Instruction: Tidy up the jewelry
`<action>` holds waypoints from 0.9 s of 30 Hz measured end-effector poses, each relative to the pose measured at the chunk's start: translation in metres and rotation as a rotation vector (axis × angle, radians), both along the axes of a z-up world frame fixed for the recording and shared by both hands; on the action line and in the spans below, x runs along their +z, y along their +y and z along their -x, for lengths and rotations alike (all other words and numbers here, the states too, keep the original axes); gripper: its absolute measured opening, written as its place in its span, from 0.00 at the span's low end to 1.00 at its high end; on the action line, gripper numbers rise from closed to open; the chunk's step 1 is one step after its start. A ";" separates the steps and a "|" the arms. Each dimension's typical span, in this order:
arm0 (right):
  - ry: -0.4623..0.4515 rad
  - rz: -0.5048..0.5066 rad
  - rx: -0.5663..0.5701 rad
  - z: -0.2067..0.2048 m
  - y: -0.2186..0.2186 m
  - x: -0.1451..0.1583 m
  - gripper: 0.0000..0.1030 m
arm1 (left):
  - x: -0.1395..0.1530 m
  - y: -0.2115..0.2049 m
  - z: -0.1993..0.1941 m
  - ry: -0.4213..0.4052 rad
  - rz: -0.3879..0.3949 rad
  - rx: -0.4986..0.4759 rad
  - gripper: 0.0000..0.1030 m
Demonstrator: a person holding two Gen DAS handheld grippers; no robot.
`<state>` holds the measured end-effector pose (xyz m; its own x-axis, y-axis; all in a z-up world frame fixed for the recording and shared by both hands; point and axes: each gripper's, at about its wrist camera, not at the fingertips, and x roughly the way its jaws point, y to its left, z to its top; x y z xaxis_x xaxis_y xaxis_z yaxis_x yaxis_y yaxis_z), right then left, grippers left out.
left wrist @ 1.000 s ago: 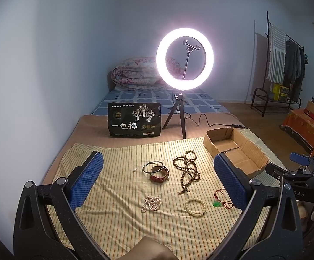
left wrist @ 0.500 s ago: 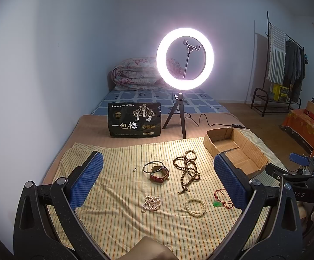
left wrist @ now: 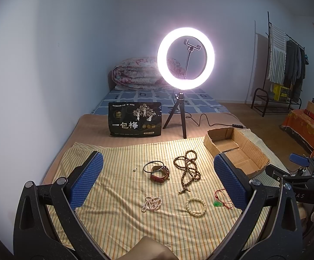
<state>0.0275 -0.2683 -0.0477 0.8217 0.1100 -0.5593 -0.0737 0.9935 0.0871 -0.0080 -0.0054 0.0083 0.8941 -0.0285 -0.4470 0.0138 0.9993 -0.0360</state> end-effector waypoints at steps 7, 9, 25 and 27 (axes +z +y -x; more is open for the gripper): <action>0.003 0.001 0.001 0.001 0.000 -0.002 1.00 | 0.001 0.000 0.000 0.008 0.001 0.001 1.00; 0.005 0.004 0.003 0.001 0.001 -0.003 1.00 | 0.002 0.001 0.001 0.010 0.001 0.002 1.00; 0.019 0.024 -0.017 -0.009 -0.002 -0.010 1.00 | -0.023 0.023 -0.022 0.073 -0.014 0.035 1.00; 0.018 0.026 -0.030 -0.010 -0.006 -0.012 1.00 | -0.029 0.028 -0.025 0.091 -0.016 0.043 1.00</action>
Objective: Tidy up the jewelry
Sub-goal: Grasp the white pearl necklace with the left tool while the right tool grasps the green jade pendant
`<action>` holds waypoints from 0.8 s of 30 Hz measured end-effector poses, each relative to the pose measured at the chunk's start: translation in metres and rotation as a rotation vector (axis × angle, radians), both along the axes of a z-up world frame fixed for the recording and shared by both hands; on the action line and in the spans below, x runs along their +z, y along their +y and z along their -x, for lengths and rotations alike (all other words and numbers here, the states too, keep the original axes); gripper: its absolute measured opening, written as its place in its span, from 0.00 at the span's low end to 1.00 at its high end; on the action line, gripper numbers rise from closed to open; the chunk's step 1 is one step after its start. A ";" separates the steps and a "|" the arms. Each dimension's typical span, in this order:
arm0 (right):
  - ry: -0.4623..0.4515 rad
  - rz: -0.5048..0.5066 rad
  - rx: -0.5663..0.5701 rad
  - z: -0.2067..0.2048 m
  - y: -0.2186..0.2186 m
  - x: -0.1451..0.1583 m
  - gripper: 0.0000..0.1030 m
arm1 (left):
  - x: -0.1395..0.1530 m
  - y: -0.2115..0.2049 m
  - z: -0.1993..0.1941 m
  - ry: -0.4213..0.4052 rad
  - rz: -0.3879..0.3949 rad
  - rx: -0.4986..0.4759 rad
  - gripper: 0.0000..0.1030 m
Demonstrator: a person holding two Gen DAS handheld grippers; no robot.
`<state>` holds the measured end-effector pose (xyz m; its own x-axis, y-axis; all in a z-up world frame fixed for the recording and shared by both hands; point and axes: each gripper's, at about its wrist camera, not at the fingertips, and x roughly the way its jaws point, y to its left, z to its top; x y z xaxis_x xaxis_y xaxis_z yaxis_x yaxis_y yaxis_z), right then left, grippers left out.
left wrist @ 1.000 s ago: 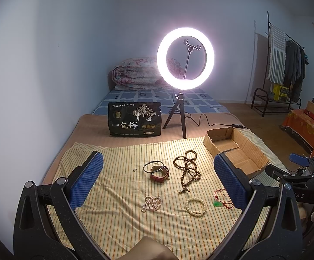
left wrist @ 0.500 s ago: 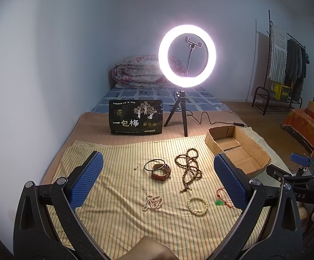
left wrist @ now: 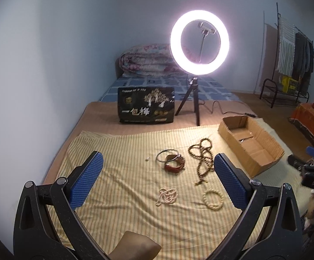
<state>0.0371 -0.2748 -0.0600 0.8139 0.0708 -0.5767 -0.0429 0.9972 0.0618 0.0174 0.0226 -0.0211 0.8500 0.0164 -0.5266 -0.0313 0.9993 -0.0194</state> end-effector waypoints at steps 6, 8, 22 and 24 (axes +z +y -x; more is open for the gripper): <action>0.052 0.022 0.038 -0.008 -0.002 -0.022 1.00 | -0.032 0.016 -0.019 0.106 0.016 -0.013 1.00; 0.083 0.044 0.054 -0.010 0.000 -0.035 1.00 | -0.043 0.020 -0.022 0.124 0.032 -0.026 1.00; 0.277 0.037 0.289 -0.042 0.034 -0.101 0.84 | -0.129 0.017 -0.067 0.361 0.103 -0.140 0.77; 0.297 0.081 0.320 -0.047 0.041 -0.110 0.78 | -0.143 0.016 -0.074 0.394 0.109 -0.142 0.77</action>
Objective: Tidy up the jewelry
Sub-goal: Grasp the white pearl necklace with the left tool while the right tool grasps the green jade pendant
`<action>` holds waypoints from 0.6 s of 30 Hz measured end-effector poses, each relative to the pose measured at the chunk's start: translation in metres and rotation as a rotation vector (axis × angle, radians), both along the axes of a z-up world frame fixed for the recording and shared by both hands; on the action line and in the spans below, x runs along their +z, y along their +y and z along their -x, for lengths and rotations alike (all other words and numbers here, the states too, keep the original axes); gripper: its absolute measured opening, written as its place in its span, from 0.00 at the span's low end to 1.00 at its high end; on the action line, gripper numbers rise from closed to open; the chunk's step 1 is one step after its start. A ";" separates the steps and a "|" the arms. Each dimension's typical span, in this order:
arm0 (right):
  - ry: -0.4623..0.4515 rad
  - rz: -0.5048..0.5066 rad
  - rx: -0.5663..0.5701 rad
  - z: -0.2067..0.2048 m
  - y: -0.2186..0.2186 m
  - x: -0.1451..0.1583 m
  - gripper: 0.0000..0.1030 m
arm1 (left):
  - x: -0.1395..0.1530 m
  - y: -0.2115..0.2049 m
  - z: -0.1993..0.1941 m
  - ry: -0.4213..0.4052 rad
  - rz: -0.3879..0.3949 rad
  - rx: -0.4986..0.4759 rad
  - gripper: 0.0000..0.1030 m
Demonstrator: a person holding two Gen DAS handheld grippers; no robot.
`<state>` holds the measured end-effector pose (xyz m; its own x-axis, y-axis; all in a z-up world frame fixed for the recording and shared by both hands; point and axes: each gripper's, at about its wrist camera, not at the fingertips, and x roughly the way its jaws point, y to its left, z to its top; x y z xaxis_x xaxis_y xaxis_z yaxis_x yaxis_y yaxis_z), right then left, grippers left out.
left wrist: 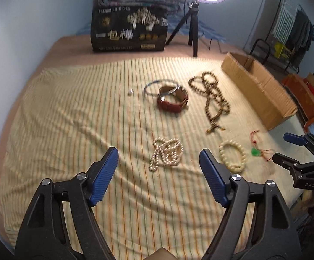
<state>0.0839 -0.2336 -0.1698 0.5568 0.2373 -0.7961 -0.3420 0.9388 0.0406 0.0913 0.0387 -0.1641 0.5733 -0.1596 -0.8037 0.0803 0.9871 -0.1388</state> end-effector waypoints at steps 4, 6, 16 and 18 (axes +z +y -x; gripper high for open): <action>0.029 0.018 0.073 -0.004 0.010 -0.013 0.72 | -0.018 -0.006 -0.010 0.041 0.010 -0.024 0.71; 0.036 0.034 0.090 -0.007 0.014 -0.018 0.72 | -0.024 -0.011 -0.013 0.050 -0.002 -0.039 0.69; 0.081 0.050 0.129 -0.021 0.012 -0.035 0.59 | -0.052 -0.020 -0.031 0.115 -0.022 -0.051 0.60; 0.082 0.046 0.126 -0.024 0.010 -0.037 0.58 | -0.054 -0.018 -0.032 0.124 -0.012 -0.041 0.58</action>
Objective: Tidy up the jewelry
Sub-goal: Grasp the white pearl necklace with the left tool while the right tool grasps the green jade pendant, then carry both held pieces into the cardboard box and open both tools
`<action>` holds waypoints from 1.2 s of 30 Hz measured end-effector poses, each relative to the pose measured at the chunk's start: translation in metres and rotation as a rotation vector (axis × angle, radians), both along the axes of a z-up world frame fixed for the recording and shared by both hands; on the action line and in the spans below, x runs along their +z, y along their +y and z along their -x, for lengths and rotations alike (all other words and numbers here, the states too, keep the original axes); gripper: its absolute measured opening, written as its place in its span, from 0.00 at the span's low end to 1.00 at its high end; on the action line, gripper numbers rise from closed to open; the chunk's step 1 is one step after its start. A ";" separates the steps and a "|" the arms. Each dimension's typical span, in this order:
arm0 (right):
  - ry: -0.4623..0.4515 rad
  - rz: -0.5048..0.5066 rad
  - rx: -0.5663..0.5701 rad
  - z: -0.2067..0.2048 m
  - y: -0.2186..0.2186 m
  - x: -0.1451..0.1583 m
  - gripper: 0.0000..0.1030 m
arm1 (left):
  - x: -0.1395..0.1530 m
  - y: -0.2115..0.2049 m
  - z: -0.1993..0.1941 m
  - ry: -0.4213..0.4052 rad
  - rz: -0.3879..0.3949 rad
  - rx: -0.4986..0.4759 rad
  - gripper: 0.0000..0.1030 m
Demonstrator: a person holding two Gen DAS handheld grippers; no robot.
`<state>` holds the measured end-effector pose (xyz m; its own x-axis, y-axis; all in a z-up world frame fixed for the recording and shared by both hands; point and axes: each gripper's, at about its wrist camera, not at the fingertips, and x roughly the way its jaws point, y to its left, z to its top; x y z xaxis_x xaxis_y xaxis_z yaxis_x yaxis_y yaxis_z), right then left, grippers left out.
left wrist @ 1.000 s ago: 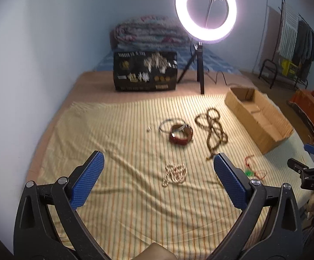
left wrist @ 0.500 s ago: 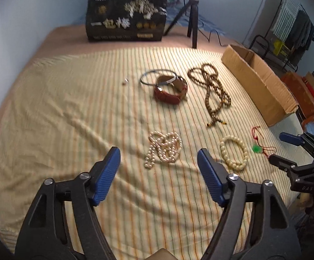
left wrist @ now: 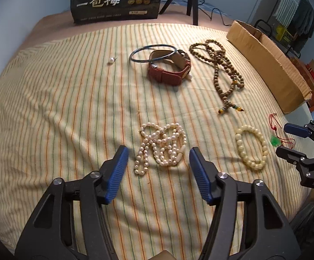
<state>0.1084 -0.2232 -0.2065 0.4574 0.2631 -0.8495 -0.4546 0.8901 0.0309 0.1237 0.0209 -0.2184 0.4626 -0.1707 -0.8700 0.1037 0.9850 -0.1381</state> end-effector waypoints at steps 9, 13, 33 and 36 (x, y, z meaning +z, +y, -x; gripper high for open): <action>0.005 0.033 0.036 -0.005 0.009 -0.009 0.45 | -0.003 0.005 -0.006 0.000 0.010 0.014 0.48; 0.016 0.011 0.057 -0.005 0.012 -0.010 0.27 | -0.003 0.007 -0.005 -0.005 0.000 0.021 0.34; 0.005 -0.052 0.059 0.002 0.010 0.008 0.15 | 0.027 0.011 0.000 -0.084 0.050 0.039 0.10; -0.015 -0.075 0.052 0.003 0.008 0.019 0.15 | 0.039 0.013 0.001 -0.115 0.064 0.051 0.10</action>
